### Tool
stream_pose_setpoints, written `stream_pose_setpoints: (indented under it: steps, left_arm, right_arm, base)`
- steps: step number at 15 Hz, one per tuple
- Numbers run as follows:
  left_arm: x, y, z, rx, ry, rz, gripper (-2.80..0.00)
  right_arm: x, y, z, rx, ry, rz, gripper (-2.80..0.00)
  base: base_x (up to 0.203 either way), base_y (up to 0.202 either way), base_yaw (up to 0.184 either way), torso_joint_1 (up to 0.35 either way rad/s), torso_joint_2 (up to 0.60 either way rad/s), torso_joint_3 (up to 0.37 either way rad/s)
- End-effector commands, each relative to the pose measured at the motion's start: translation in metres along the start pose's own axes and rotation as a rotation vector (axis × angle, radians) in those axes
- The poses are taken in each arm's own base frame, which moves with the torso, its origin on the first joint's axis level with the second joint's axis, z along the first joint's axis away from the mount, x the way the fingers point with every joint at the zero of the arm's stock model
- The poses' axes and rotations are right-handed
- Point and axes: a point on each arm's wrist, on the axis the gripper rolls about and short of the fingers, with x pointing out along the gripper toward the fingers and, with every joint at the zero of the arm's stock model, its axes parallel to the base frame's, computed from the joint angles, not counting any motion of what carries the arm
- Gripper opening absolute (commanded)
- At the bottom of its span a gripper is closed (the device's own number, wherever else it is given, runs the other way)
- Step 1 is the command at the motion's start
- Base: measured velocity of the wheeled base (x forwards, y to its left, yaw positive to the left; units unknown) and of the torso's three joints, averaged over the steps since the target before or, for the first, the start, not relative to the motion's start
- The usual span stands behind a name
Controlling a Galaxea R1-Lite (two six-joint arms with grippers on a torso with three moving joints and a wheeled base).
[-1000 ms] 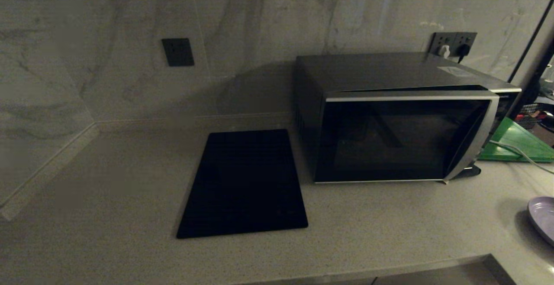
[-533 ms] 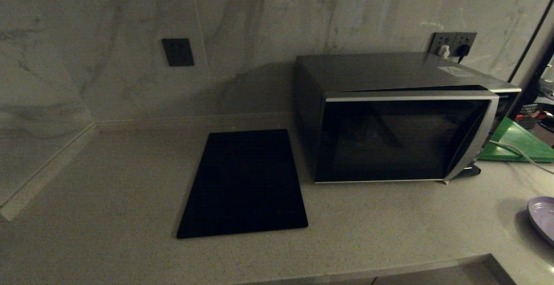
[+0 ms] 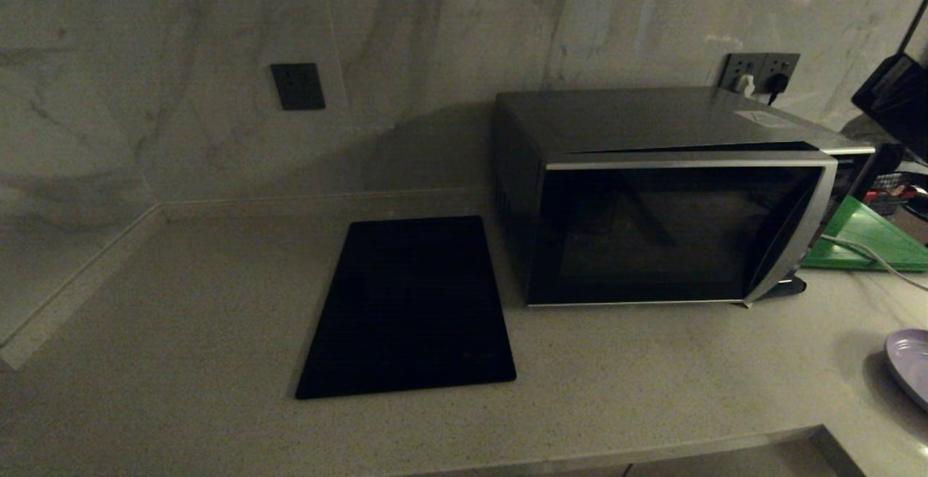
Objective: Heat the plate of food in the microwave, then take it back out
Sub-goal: Open the microwave oven
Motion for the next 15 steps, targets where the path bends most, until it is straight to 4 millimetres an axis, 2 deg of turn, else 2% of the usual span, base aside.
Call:
stream_pose_setpoints:
  steps: [1, 4, 10, 15]
  left_arm:
    - [0.000, 0.000, 0.000, 0.000, 0.001, 0.001, -2.80]
    - [0.000, 0.000, 0.000, 0.000, 0.001, 0.001, -2.80]
    - [0.000, 0.000, 0.000, 0.000, 0.001, 0.001, -2.80]
    - [0.000, 0.000, 0.000, 0.000, 0.001, 0.001, -2.80]
  right_arm:
    - [0.028, 0.003, -0.012, -0.021, 0.062, -0.041, -2.80]
    - [0.038, 0.004, -0.011, -0.075, 0.056, -0.057, -2.80]
    - [0.051, 0.018, 0.004, -0.175, -0.041, -0.059, -2.80]
    - [0.079, 0.013, 0.009, -0.218, -0.076, -0.123, -2.80]
  base:
    - [0.000, 0.000, 0.000, 0.000, 0.00, 0.000]
    - [0.000, 0.000, 0.000, 0.000, 0.00, 0.000]
    - [0.000, 0.000, 0.000, 0.000, 0.00, 0.000]
    - [0.000, 0.000, 0.000, 0.000, 0.00, 0.000]
